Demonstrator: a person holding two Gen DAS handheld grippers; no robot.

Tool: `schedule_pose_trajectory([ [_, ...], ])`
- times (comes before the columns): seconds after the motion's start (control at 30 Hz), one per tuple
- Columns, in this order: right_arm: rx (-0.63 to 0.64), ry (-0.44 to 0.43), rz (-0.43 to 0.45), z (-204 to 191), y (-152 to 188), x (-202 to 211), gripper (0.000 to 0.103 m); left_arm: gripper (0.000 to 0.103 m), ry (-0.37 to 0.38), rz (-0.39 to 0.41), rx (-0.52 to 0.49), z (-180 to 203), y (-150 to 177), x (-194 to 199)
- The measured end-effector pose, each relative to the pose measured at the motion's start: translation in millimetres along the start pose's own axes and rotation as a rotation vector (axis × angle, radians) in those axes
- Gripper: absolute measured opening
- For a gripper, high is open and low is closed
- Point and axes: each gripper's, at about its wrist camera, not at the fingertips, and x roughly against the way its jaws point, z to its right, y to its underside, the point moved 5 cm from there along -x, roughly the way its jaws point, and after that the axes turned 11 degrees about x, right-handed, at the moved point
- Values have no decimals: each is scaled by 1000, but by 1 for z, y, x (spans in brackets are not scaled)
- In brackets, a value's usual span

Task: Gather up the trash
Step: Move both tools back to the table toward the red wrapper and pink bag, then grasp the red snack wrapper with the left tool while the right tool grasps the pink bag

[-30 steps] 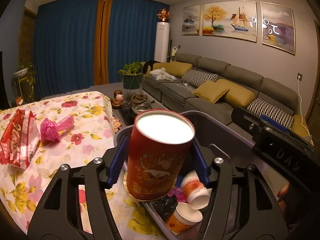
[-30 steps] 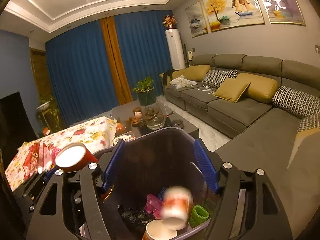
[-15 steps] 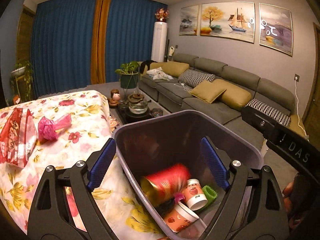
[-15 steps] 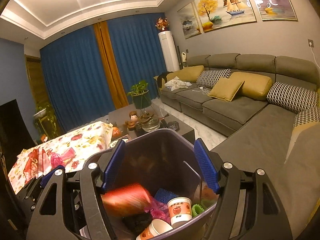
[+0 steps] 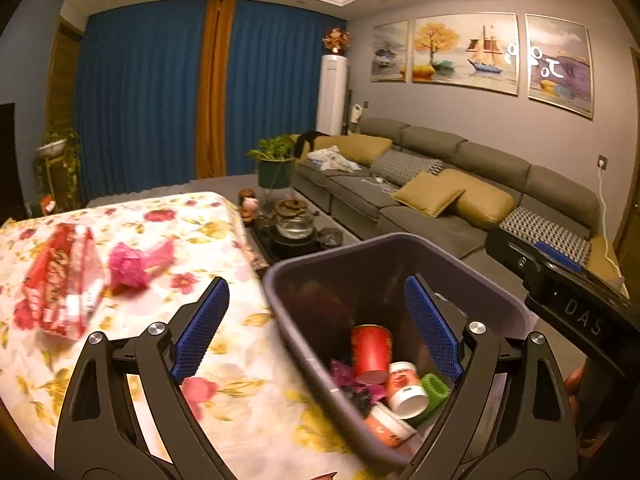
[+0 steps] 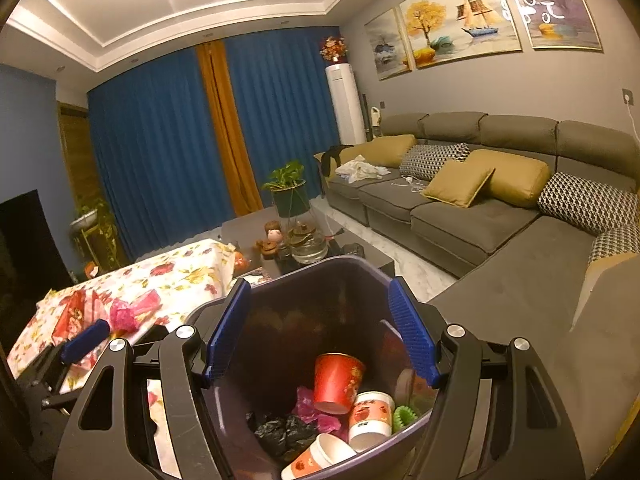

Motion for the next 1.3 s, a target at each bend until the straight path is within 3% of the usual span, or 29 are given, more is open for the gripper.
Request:
schedule_pose_trajectory([
  [0.47, 125, -147, -21, -114, -5, -2, 70, 88, -307, 93, 52, -121, -34, 55],
  [0.67, 178, -202, -12, -168, -14, -9, 70, 88, -396, 109, 101, -179, -47, 68],
  [0.93, 207, -250, -37, -227, -20, -42, 70, 88, -449, 104, 156, -232, -53, 57],
  [1.3, 192, -236, -98, -250, -14, -97, 70, 85, -433, 9, 212, -268, -43, 0],
])
